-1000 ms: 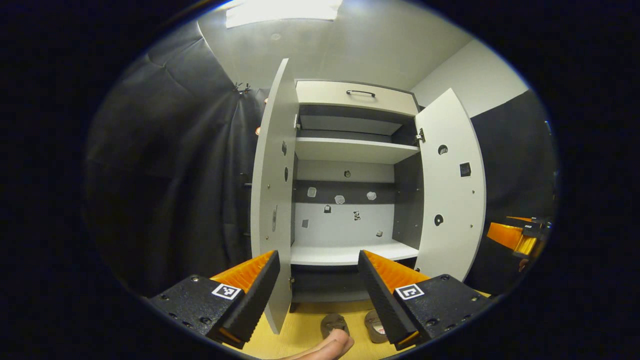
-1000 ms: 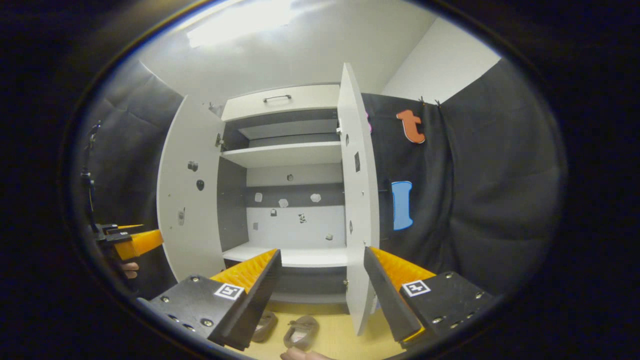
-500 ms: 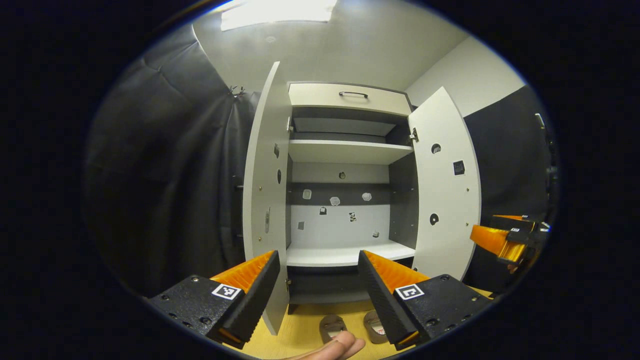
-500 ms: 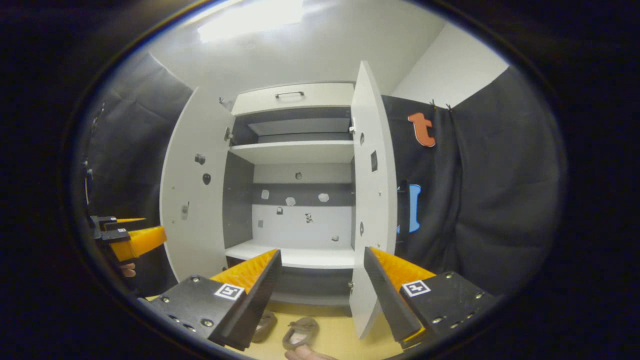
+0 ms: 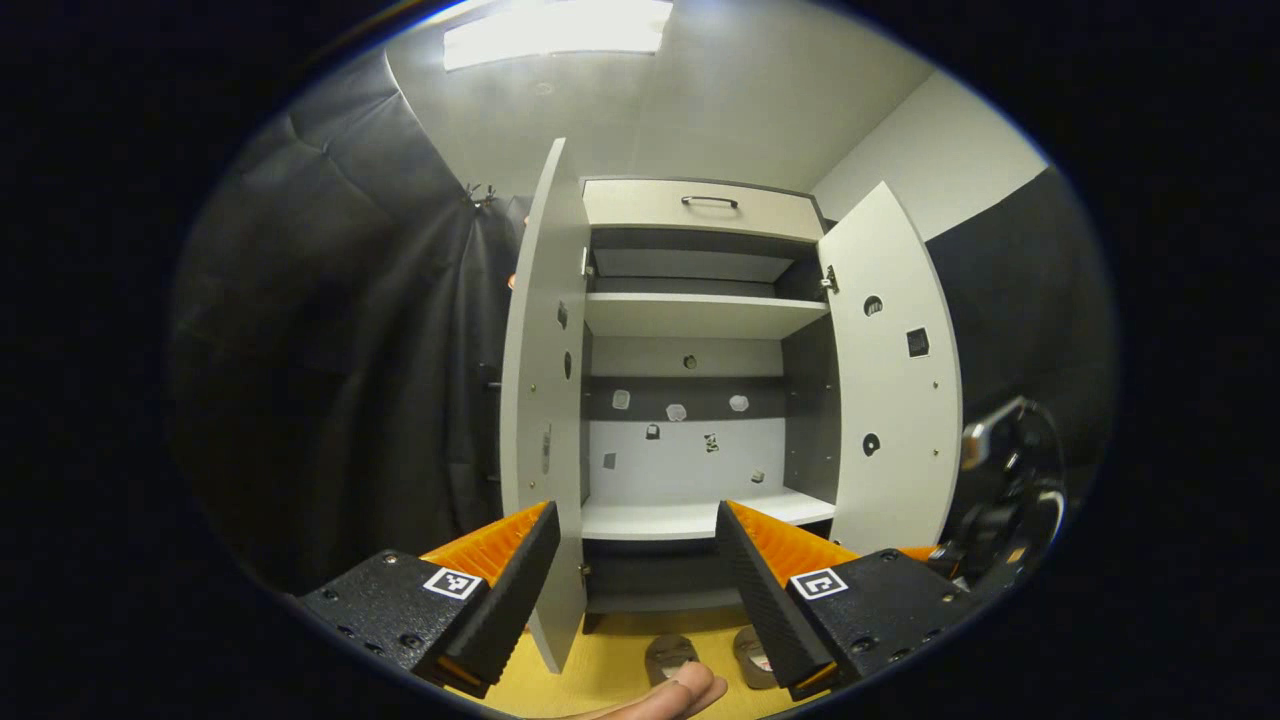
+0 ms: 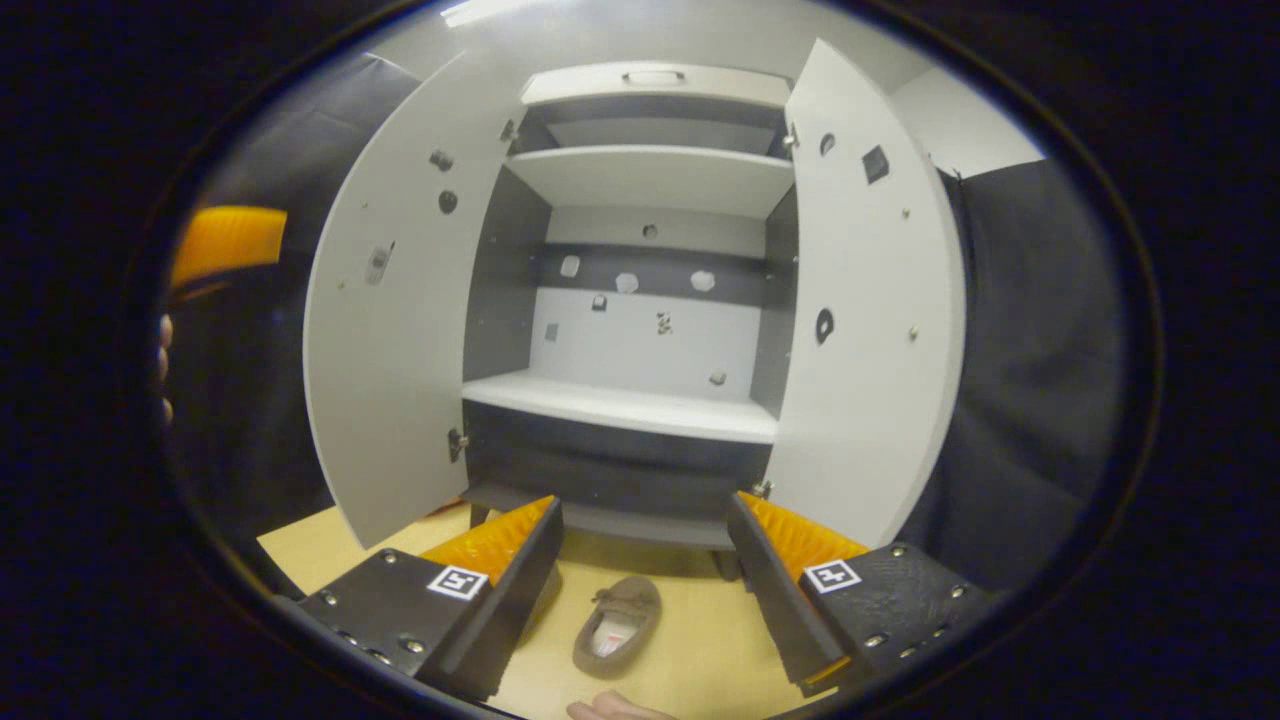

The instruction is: Grab one shoe with the right hand and put it into the shoe cabinet, grab the other shoe with the left hand and put it into the shoe cabinet; then close the right door with the right hand and the left door with the left hand.

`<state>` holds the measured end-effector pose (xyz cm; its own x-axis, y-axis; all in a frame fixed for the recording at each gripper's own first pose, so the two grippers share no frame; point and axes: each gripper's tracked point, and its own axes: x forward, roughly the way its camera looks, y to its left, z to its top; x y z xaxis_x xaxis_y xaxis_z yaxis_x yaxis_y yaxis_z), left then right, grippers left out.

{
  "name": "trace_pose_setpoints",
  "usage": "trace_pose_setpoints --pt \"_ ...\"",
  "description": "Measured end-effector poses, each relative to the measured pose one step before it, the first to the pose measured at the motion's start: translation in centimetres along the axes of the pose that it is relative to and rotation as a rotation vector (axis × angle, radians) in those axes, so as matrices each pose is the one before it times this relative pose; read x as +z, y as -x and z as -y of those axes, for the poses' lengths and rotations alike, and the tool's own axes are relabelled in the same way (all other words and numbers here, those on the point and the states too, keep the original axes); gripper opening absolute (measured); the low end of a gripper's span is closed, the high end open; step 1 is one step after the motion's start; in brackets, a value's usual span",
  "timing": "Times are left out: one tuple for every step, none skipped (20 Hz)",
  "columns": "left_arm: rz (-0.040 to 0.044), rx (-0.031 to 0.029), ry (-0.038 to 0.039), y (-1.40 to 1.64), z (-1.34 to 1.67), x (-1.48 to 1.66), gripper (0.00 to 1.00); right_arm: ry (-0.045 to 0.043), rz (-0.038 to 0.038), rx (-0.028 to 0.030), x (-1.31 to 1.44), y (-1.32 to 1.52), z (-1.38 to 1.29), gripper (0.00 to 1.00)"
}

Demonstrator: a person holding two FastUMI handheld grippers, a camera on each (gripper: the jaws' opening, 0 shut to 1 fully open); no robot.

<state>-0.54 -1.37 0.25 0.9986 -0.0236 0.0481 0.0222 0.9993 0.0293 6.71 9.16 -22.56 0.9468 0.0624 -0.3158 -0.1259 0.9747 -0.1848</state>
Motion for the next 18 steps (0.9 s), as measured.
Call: trace_pose_setpoints --pt "0.00483 0.00612 -0.00391 -0.042 -0.151 0.145 0.96 0.00565 -0.03397 -0.00237 -2.147 -1.063 -0.559 0.99" --pt "0.00202 0.00693 -0.00389 -0.032 -0.177 -0.017 0.93 0.00706 -0.03896 0.01041 -2.122 -1.080 -0.755 0.99" --pt "0.00320 0.01047 -0.00184 -0.045 -0.358 0.053 0.93 0.00067 -0.03777 0.00884 -1.945 -1.177 -0.576 0.99" --pt "0.00662 0.00743 -0.00095 -0.116 -0.358 0.041 0.99 -0.01021 -0.03086 -0.00324 -1.699 -1.031 -0.195 0.96" --pt "0.00322 0.00501 0.00268 -0.084 -0.259 0.017 0.96 -0.00753 -0.02568 0.00280 -1.304 -1.107 -0.155 0.99" --pt "0.00012 0.00295 0.00157 -0.116 -0.107 -0.142 0.93 -0.00774 -0.03279 0.00397 -1.402 -0.997 -0.295 0.99" --pt "0.00700 0.00509 -0.00026 -0.153 -0.133 0.119 0.93 -0.00549 -0.03312 -0.00719 -1.512 -0.963 0.034 1.00" --pt "0.00161 0.00485 -0.00290 -0.244 -0.173 -0.095 0.96 -0.00127 -0.02254 -0.00653 -0.956 -0.760 0.009 0.99" --pt "-0.00246 0.00538 0.00063 -0.145 -0.124 -0.151 0.93 -0.00598 -0.01851 -0.00144 -0.981 -0.709 -0.237 0.96" --pt "-0.00144 -0.00350 0.00544 -0.166 0.138 -0.160 0.93 -0.00644 -0.01931 0.01642 -1.254 -0.529 -0.627 0.96" --pt "0.00013 -0.00675 0.00676 -0.188 0.243 -0.115 0.93 -0.00805 -0.02500 0.00909 -1.288 -0.531 -0.590 0.96" --pt "-0.00585 -0.00086 0.00721 -0.216 -0.061 -0.342 0.96 -0.00041 -0.02044 -0.00642 -1.250 -0.521 -0.202 0.95" --pt "0.00129 -0.00222 0.00583 -0.236 0.051 -0.056 0.96 -0.00109 -0.01591 -0.01129 -0.935 -0.937 -0.016 0.94" --pt "0.00042 0.00093 0.00305 -0.274 -0.007 -0.075 0.96 -0.01216 -0.02411 -0.00583 -0.918 -0.798 -0.077 0.91" --pt "-0.00248 0.00453 0.00107 -0.256 -0.074 -0.093 0.96 -0.01886 -0.02547 0.01507 -0.693 -0.867 -0.482 0.79" --pt "-0.00191 0.00190 0.00034 -0.336 0.079 -0.185 0.96 -0.02345 -0.01750 0.02126 -0.547 -1.364 -0.566 0.77" --pt "-0.00524 0.00253 -0.00305 -0.278 0.067 -0.215 0.96 -0.02348 -0.02379 -0.01743 -0.655 -1.350 0.193 0.66" --pt "-0.00457 -0.00286 0.00001 -0.245 0.150 -0.263 0.96 -0.01247 -0.01658 -0.01680 -0.007 -0.860 0.323 0.55"
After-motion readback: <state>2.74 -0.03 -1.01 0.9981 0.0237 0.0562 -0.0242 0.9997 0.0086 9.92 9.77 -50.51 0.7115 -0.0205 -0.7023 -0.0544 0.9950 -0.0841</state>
